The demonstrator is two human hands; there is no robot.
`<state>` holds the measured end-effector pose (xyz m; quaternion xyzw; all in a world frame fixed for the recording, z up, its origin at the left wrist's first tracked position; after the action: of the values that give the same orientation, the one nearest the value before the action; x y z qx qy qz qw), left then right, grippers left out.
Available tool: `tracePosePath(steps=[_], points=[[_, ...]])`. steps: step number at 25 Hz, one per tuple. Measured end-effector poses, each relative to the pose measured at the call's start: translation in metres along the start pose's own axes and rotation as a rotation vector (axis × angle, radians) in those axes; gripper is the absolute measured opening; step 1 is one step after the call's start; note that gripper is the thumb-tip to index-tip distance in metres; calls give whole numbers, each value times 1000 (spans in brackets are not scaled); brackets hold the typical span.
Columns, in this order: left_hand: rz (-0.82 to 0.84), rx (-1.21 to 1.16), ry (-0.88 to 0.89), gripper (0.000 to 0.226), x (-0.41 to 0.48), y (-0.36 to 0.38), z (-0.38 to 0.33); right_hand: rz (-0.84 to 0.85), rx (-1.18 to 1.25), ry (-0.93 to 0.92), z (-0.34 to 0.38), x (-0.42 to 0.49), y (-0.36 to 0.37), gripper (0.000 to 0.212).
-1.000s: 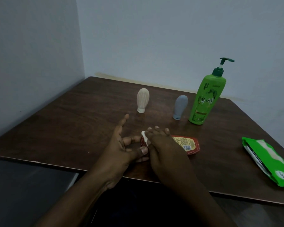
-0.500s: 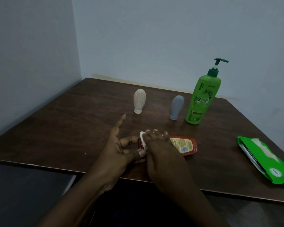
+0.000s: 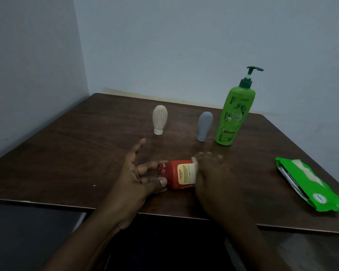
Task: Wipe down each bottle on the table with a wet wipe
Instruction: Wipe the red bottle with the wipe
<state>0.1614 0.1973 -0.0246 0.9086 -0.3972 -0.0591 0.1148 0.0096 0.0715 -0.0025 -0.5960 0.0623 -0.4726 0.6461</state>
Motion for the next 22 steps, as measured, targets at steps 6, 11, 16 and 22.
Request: tracePosePath(steps=[6,11,16,22], points=[[-6,-34,21,98,1,3,3,42,137,-292,27,-6,9,56],[-29,-20,3,85,3,4,5,26,-1,12,-40,5,-8,47],[-18,2,5,88,5,2,7,18,1,-13,-26,-2,0,57],[30,90,32,97,5,2,5,128,188,-348,23,-16,7,60]])
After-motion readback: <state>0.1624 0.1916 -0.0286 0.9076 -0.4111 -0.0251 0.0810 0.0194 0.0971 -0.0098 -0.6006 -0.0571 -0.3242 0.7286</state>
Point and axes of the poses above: each hand's wrist, its own x-axis towards the middle knuckle, its own y-axis out of the palm, z = x × y, the point moved 1 cm from there along x, towards the middle knuckle, and after that the axes turned 9 degrees about -z, right-handed, at the moved point
